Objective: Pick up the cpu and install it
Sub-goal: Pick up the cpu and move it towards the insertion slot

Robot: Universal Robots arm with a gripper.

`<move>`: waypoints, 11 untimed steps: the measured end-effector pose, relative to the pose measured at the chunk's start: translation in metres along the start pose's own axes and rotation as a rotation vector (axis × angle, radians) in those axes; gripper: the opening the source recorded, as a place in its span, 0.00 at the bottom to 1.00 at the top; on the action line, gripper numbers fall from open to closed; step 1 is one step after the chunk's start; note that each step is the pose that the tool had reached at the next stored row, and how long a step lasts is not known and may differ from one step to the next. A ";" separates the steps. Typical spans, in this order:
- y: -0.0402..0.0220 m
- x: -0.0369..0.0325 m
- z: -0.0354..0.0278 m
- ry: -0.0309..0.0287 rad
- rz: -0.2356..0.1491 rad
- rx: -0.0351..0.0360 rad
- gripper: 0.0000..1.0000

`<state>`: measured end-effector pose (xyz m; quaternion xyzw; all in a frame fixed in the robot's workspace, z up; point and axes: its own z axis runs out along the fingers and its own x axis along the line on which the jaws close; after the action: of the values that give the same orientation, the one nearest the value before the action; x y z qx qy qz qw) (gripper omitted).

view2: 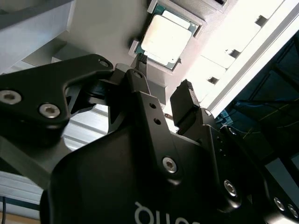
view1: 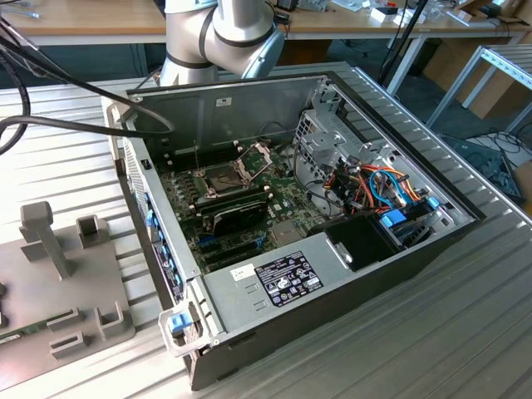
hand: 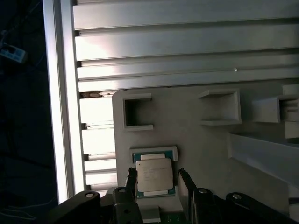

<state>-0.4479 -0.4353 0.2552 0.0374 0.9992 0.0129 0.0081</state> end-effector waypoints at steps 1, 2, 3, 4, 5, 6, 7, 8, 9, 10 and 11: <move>-0.0001 0.0000 0.0016 0.0000 0.000 0.0010 0.48; -0.0001 0.0001 0.0029 0.0000 0.000 0.0018 0.48; -0.0001 0.0001 0.0040 0.0000 0.000 0.0026 0.48; -0.0001 0.0001 0.0050 -0.0002 0.000 0.0032 0.48; -0.0002 0.0001 0.0060 -0.0002 0.000 0.0041 0.48; -0.0002 0.0001 0.0076 -0.0004 0.000 0.0059 0.48; -0.0002 0.0001 0.0079 -0.0002 0.000 0.0074 0.48; -0.0002 0.0002 0.0082 -0.0006 0.000 0.0098 0.48; -0.0002 0.0001 0.0083 -0.0008 0.000 0.0116 0.48; -0.0002 0.0002 0.0083 -0.0010 0.000 0.0133 0.48; -0.0003 0.0001 0.0084 -0.0011 0.000 0.0148 0.48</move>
<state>-0.4479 -0.4353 0.2469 0.0374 0.9993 0.0055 0.0084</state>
